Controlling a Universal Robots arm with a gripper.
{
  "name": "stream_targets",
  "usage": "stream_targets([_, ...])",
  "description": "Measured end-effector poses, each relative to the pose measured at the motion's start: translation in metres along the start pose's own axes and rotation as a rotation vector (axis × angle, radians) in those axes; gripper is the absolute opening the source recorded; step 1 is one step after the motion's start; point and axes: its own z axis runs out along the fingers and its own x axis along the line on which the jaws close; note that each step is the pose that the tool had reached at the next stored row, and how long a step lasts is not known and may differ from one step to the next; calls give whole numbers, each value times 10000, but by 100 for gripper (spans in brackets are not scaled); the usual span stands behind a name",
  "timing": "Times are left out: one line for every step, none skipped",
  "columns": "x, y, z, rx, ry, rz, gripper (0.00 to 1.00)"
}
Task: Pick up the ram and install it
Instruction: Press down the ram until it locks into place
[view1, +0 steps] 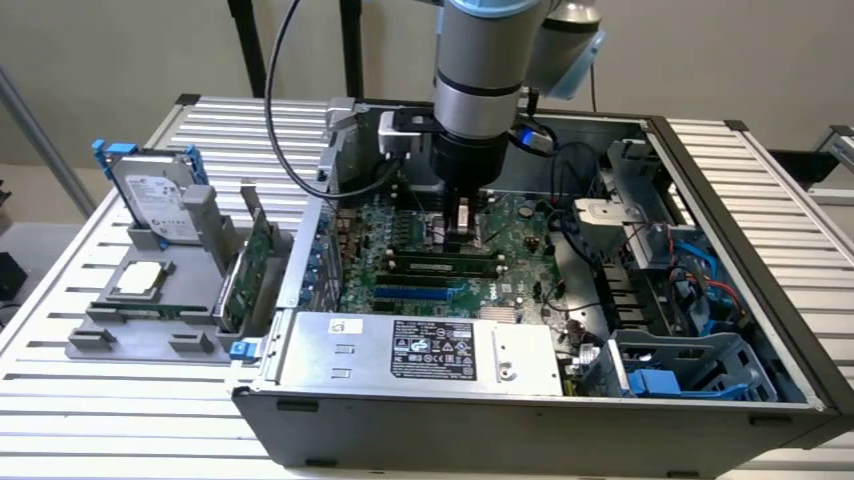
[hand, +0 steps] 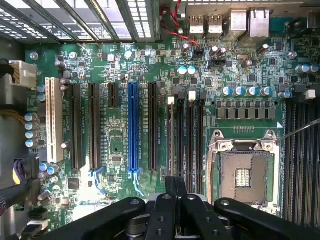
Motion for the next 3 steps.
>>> stream_targets([0,0,0,0,0,0,0])
stream_targets([0,0,-1,-1,1,0,0])
stream_targets([0,0,0,-1,1,0,0])
